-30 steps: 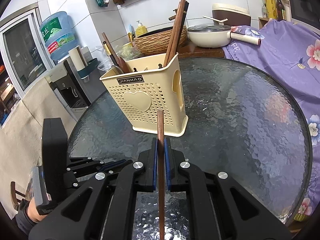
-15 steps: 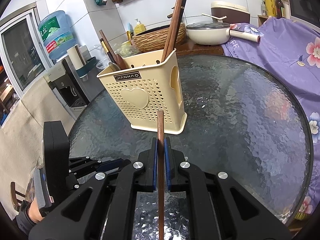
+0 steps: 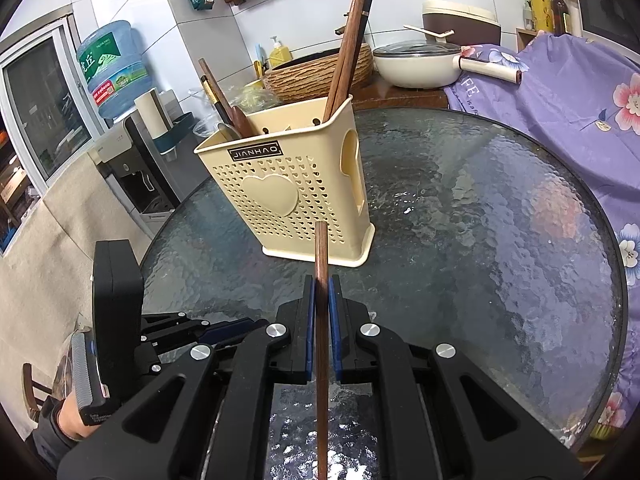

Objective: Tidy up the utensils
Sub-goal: 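Lift the metal spoon with the left tool while the right tool raises the brown chopstick upright, then lower the spoon and chopstick into the cream holder with both tools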

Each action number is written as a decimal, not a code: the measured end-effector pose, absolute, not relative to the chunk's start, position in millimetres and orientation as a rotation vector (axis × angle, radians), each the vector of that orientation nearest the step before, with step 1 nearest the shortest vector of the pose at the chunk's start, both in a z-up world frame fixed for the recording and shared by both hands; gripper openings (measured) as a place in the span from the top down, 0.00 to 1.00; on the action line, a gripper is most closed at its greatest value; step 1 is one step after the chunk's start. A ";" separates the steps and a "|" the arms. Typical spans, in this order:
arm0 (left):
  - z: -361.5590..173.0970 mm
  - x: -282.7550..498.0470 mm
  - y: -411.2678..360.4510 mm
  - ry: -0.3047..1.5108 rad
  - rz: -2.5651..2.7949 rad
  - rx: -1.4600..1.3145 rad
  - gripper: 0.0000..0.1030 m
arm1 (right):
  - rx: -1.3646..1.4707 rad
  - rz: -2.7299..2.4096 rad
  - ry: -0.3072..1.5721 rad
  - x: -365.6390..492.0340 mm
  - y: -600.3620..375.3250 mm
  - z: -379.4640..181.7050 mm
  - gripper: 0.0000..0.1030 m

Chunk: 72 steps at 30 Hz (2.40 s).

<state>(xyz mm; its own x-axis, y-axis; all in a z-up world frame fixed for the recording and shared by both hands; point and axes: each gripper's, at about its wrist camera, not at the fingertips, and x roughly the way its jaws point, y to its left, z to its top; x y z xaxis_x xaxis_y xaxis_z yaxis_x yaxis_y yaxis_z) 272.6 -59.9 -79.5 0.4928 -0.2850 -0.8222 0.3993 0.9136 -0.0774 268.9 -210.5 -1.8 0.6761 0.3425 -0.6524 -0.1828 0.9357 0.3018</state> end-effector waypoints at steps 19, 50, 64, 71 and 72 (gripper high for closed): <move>-69.0 265.3 -45.2 0.947 -0.378 0.094 0.97 | 0.224 0.294 0.771 267.1 -210.9 0.1 0.93; -84.5 254.8 -94.0 0.965 -0.170 0.187 0.63 | 0.260 0.321 0.746 260.7 -228.8 5.1 0.93; -30.3 241.2 -69.7 0.772 -0.283 0.052 0.63 | 0.260 0.334 0.698 257.3 -232.0 17.2 0.93; -13.9 233.4 -64.1 0.706 -0.303 0.037 0.63 | 0.245 0.336 0.680 253.4 -231.3 25.4 0.93; -12.2 231.1 -64.2 0.698 -0.305 0.036 0.63 | 0.242 0.338 0.677 252.3 -230.7 26.7 0.93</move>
